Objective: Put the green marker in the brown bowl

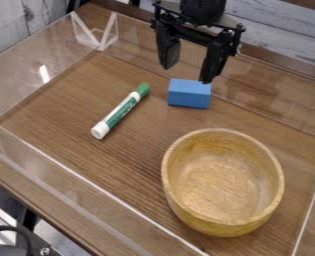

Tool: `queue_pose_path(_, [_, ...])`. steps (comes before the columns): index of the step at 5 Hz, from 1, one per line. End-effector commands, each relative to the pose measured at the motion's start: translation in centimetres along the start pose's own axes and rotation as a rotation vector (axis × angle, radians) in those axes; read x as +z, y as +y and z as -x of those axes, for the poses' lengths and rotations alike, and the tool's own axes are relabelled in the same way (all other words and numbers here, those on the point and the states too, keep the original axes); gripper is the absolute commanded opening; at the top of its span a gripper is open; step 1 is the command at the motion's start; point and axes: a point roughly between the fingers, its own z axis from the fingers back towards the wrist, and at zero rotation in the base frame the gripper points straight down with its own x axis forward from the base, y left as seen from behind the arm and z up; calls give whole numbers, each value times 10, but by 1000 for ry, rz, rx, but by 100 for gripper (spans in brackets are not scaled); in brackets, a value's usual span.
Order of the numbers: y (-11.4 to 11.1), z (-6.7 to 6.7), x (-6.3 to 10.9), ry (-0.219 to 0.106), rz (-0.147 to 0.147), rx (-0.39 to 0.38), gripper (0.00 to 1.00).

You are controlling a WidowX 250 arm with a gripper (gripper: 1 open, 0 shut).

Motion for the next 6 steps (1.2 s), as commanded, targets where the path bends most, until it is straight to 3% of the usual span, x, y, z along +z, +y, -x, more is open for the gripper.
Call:
queue_pose_path(1, [5,2,-6,11,-1,-1,100])
queue_pose_path(2, [19,7,-12,5,-5,1,100])
queue_pose_path(4, [55,19,-17,-39,-27,-39,100])
queue_pose_path(6, [80,21,-30,-62,-39,-104,100])
